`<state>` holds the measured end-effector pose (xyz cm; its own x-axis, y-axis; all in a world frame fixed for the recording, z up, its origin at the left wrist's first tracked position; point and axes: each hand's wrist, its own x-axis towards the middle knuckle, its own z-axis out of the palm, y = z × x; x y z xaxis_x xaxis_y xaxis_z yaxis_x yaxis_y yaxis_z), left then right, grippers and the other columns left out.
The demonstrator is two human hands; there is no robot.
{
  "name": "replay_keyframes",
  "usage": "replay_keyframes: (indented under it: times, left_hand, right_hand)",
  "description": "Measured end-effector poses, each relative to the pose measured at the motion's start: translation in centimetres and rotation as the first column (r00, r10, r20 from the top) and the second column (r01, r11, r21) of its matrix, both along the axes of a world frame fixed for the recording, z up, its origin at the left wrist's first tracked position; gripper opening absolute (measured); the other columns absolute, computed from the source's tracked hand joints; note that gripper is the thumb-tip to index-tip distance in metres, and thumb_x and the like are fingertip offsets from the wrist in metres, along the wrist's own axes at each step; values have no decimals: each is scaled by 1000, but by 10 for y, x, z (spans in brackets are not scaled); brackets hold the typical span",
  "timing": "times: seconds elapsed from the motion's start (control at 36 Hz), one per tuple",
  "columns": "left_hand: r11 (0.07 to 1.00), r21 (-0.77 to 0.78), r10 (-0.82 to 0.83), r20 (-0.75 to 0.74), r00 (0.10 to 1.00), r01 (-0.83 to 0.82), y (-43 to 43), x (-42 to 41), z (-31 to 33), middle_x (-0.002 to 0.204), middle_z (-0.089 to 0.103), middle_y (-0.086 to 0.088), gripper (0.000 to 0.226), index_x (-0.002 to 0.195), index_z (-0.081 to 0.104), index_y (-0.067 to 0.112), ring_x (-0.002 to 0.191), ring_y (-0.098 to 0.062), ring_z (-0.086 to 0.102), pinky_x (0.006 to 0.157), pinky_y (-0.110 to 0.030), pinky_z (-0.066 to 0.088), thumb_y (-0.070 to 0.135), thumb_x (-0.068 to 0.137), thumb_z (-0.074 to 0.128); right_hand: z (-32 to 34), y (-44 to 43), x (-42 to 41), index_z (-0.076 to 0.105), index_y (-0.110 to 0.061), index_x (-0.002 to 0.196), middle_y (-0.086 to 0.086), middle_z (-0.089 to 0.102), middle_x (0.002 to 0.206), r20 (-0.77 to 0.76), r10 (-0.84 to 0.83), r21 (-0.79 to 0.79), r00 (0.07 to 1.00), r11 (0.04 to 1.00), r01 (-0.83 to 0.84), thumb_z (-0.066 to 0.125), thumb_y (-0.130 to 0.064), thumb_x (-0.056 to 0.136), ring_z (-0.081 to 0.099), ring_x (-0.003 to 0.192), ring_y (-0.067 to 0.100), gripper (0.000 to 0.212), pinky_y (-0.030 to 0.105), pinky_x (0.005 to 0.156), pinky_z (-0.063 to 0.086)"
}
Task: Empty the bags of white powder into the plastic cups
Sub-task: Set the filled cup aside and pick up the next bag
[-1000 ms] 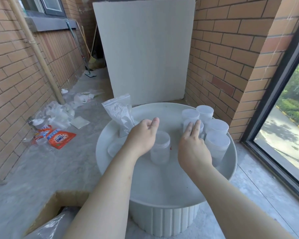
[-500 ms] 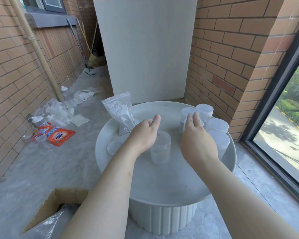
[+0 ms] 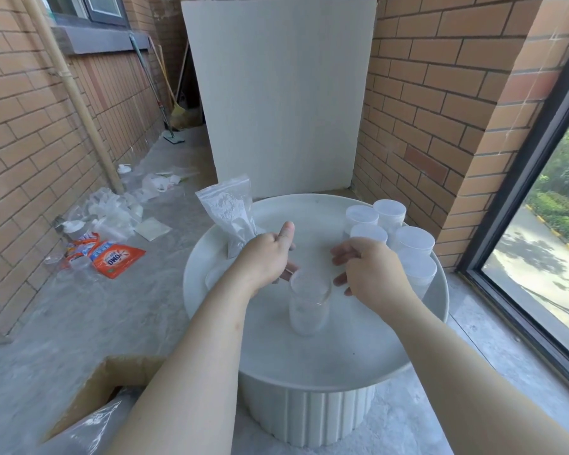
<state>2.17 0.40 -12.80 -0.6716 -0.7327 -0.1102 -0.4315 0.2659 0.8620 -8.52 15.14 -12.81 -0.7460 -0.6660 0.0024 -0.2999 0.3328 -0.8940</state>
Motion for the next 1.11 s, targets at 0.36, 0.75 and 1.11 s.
replay_keyframes:
  times: [0.36, 0.75, 1.11]
  left_hand:
    - [894, 104, 449, -203, 870, -437, -69, 4, -17, 119, 63, -2, 45, 102, 64, 25, 110, -28, 59, 102, -43, 47, 56, 72, 52]
    - [873, 354, 461, -372, 806, -336, -83, 0, -26, 134, 61, -5, 61, 125, 64, 26, 129, -24, 55, 111, -49, 38, 30, 64, 71]
    - [867, 426, 458, -483, 746, -257, -85, -3, -29, 123, 67, -6, 56, 124, 64, 17, 95, -20, 64, 71, -26, 41, 10, 68, 69]
  right_hand:
    - [-5, 2, -8, 67, -23, 127, -11, 68, 118, 203, -31, -98, 979, 994, 52, 41, -6, 100, 69, 94, 8, 41, 31, 84, 56]
    - [1, -2, -8, 66, -25, 122, -9, 71, 112, 240, -29, -202, 970, 976, 79, 41, -23, 107, 70, 94, 13, 30, 28, 79, 53]
    - [6, 8, -9, 67, -30, 111, -11, 72, 111, 231, -30, -220, 973, 972, 82, 43, -30, 107, 72, 95, 17, 25, 41, 88, 57]
